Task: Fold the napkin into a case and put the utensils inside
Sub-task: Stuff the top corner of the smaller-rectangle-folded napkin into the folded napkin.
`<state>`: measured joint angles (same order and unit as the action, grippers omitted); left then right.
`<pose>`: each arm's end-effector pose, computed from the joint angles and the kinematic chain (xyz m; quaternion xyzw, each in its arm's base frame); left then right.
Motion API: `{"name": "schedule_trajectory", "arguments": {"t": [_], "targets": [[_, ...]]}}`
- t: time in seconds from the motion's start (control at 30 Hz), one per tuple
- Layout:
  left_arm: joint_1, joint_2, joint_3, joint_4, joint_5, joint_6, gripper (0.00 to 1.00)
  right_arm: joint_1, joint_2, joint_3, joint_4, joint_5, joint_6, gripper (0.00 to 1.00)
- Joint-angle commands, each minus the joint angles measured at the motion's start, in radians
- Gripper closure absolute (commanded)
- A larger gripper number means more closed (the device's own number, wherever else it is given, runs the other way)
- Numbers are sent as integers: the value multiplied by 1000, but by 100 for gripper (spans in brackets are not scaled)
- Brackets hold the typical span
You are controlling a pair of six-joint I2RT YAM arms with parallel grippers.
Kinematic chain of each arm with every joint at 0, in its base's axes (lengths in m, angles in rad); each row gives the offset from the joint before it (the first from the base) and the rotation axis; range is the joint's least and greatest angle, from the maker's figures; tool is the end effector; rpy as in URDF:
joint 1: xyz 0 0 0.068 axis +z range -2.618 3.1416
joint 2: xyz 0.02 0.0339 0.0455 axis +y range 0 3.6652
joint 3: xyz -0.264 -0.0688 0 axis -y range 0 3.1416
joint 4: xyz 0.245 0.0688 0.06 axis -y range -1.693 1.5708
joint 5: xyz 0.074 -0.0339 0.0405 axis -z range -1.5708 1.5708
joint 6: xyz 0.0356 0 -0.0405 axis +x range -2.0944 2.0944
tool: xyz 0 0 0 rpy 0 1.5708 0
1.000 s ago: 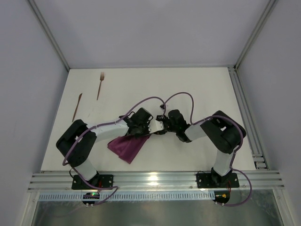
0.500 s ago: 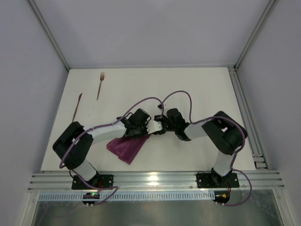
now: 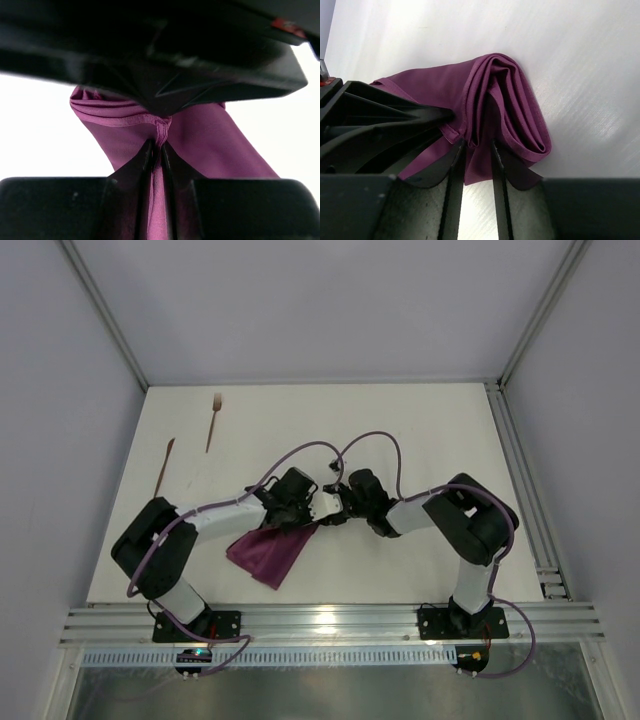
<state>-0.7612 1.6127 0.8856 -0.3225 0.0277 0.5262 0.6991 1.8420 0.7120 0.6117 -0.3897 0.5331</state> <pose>0.2227 -0.2135 0.1642 0.5827 0.7707 -0.0435 0.2543 0.2534 0.2307 0.1189 -0.1673 0.8374 0.4214 0.3054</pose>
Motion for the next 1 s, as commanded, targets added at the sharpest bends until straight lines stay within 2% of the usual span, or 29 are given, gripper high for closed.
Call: {"name": "schedule_trajectory", "arguments": {"t": [0.0,0.1,0.2,0.33,0.47,0.63,0.87,0.97], "targets": [[17,-22,9,22,21,-25,86,7,33,12,0,2,-12,70],[25,-10,16,23,-2,-32,89,8,34,10,6,-11,-13,73],[31,-2,19,25,-17,-34,94,8,31,9,7,-23,-24,69],[33,-7,16,7,-17,-14,94,11,31,21,-16,-17,-38,65],[55,-23,7,-3,-46,-8,96,22,33,46,-96,52,-58,65],[77,-39,-7,-10,-55,4,98,23,39,46,-90,57,-53,65],[83,-48,-7,-23,20,-2,98,37,51,63,-116,75,-56,65],[134,-51,-4,-18,47,-3,98,43,56,61,-130,106,-53,65]]}}
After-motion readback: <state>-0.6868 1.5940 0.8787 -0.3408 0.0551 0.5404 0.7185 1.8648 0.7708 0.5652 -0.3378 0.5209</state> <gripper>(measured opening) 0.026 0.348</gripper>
